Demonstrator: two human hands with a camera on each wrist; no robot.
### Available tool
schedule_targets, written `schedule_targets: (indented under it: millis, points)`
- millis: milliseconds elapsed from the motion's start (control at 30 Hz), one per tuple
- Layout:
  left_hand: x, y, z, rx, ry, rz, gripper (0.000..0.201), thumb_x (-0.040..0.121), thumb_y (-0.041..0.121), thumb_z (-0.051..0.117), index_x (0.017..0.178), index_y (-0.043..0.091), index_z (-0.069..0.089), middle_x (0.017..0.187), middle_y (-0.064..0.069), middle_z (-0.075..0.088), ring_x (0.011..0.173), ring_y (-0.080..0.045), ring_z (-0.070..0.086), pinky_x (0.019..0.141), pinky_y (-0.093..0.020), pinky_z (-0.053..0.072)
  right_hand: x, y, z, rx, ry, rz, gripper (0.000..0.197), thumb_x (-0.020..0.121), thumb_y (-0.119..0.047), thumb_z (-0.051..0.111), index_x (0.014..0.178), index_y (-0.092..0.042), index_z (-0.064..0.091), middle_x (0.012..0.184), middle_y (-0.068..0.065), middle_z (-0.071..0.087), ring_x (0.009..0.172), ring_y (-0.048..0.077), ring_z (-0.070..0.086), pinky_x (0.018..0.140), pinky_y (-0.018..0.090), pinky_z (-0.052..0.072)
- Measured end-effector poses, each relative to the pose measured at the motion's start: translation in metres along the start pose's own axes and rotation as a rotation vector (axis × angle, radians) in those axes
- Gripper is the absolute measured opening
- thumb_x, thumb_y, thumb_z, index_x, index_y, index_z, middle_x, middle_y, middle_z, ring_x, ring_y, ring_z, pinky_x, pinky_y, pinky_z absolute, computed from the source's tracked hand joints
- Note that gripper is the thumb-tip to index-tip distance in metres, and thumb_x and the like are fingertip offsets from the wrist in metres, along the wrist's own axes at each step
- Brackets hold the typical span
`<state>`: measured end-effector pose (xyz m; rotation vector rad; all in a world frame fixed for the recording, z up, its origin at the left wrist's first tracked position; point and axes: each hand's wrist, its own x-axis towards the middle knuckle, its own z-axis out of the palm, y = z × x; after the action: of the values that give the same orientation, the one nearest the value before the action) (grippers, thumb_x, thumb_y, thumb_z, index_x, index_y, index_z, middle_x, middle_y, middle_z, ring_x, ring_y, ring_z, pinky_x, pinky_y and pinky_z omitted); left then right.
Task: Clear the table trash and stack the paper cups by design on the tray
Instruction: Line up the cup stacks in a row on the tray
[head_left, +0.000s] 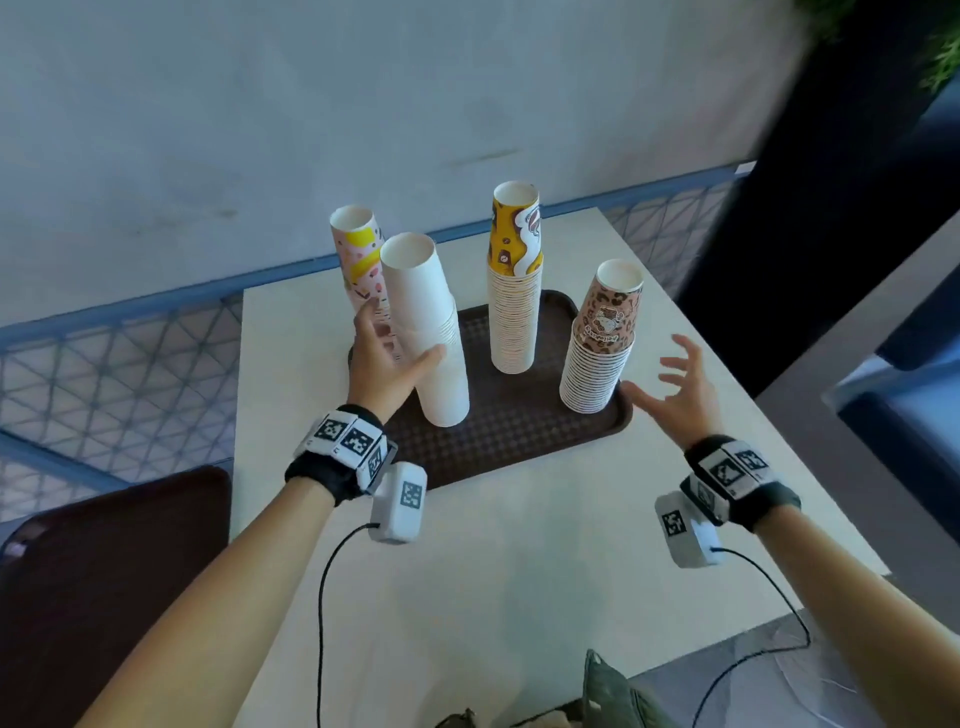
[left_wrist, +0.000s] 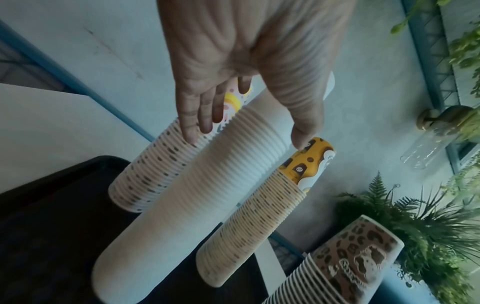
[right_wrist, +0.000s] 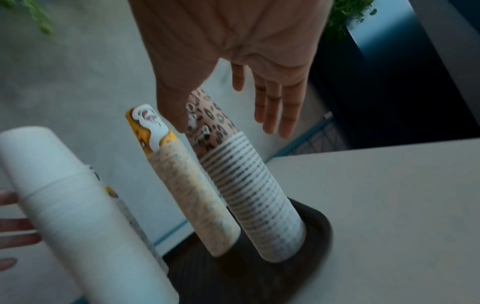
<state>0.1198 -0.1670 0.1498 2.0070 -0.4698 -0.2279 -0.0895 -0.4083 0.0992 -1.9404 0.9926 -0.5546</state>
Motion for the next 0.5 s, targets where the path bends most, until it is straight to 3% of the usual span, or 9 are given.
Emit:
schedule_targets:
  millis: [100, 233, 333, 500]
  points:
    - [0.015, 0.015, 0.003, -0.007, 0.061, 0.015, 0.094, 0.069, 0.03, 0.079, 0.141, 0.017, 0.019, 0.141, -0.008, 0.042, 0.122, -0.025, 0.05, 0.103, -0.046, 0.044, 0.02, -0.02, 0.0, 0.066, -0.019, 0.001, 0.101, 0.064, -0.027, 0.082, 0.142, -0.021, 0.018, 0.135, 0.016, 0.043, 0.118, 0.027, 0.048, 0.102, 0.047, 0.042]
    - [0.026, 0.028, 0.011, -0.004, 0.095, 0.023, 0.096, 0.068, 0.028, 0.079, 0.141, 0.021, 0.017, 0.14, -0.007, 0.043, 0.122, -0.026, 0.049, 0.1, -0.038, 0.042, 0.043, -0.039, 0.006, 0.029, -0.083, -0.007, 0.114, 0.059, -0.028, 0.085, 0.144, -0.02, 0.011, 0.144, 0.018, 0.037, 0.132, 0.027, 0.039, 0.11, 0.047, 0.034]
    - [0.031, 0.03, 0.019, 0.004, 0.123, -0.014, 0.094, 0.067, 0.028, 0.08, 0.139, 0.019, 0.021, 0.137, -0.008, 0.047, 0.122, -0.027, 0.049, 0.099, -0.041, 0.043, 0.055, -0.042, 0.013, -0.008, -0.134, 0.042, 0.114, 0.059, -0.025, 0.085, 0.145, -0.019, 0.01, 0.146, 0.017, 0.036, 0.134, 0.028, 0.037, 0.112, 0.045, 0.031]
    - [0.032, 0.027, 0.033, 0.02, 0.195, -0.105, 0.086, 0.068, 0.028, 0.079, 0.136, 0.016, 0.028, 0.133, -0.01, 0.053, 0.12, -0.031, 0.052, 0.1, -0.041, 0.044, 0.067, -0.036, 0.019, -0.02, -0.226, 0.038, 0.106, 0.061, -0.02, 0.084, 0.142, -0.017, 0.017, 0.14, 0.011, 0.045, 0.127, 0.029, 0.046, 0.106, 0.041, 0.037]
